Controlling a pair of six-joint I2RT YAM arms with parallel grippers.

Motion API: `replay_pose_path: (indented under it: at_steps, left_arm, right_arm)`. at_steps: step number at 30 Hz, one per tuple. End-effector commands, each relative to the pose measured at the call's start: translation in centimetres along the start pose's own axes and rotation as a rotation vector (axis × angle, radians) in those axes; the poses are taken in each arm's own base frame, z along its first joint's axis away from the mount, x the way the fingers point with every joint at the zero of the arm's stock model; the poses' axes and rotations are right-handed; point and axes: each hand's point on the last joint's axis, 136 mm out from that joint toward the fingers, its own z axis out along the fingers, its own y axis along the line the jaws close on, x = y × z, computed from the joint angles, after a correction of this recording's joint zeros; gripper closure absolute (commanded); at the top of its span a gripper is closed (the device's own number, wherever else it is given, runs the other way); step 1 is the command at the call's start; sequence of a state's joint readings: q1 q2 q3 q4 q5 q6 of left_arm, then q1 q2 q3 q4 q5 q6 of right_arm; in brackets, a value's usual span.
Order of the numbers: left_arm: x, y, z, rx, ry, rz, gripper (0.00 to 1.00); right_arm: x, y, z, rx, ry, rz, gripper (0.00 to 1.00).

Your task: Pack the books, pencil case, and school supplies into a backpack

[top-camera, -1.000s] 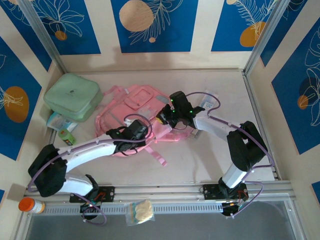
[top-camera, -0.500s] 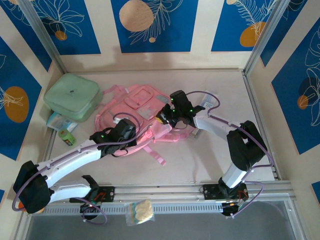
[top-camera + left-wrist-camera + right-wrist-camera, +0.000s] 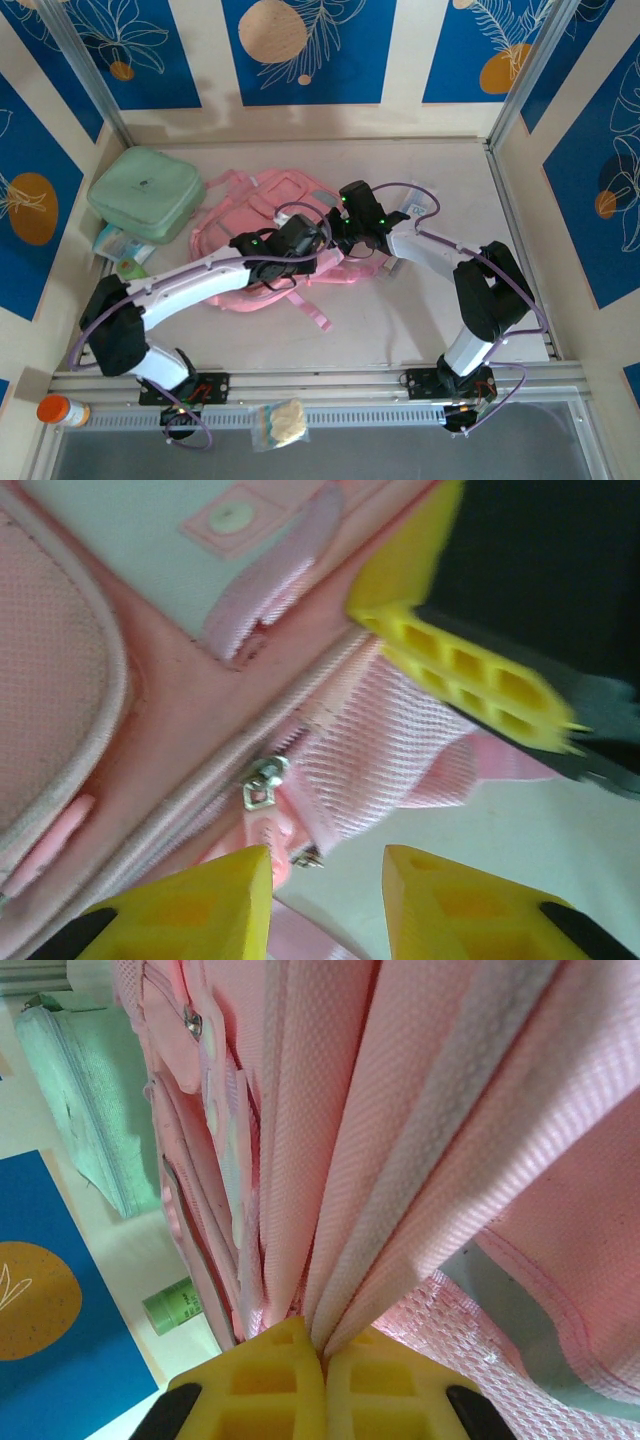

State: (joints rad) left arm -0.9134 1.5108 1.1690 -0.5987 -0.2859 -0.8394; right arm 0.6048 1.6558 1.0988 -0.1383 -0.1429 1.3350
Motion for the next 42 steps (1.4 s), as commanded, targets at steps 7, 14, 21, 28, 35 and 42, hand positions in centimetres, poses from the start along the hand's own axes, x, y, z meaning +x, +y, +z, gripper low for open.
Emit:
replay_pose_path:
  at_steps: [7,14,21,28,35,42]
  left_arm:
    - [0.4,1.9,1.1,-0.145,-0.003,0.009,0.61]
    - [-0.6,1.3,2.2,-0.16,-0.024,0.022,0.67]
    - [-1.0,1.6,2.9,-0.179,-0.037,-0.004,0.75]
    - [-1.6,1.4,2.5,-0.157,-0.065,-0.005,0.87]
    - [-2.3,2.5,0.5,-0.192,-0.09,0.026,0.93]
    - [1.7,7.0,0.3,-0.308,0.021,0.122,1.0]
  right_arm:
    - [0.7,3.1,-0.2,-0.085,0.03,-0.034,1.0]
    - [0.9,3.0,-0.2,-0.082,0.034,-0.032,1.0]
    - [1.0,3.1,-0.2,-0.084,0.033,-0.035,1.0]
    - [0.9,3.1,-0.2,-0.083,0.029,-0.04,1.0]
    - [0.6,2.4,-0.3,-0.074,0.028,-0.032,1.0]
    - [-1.6,3.2,-1.4,-0.088,0.017,-0.028,1.0]
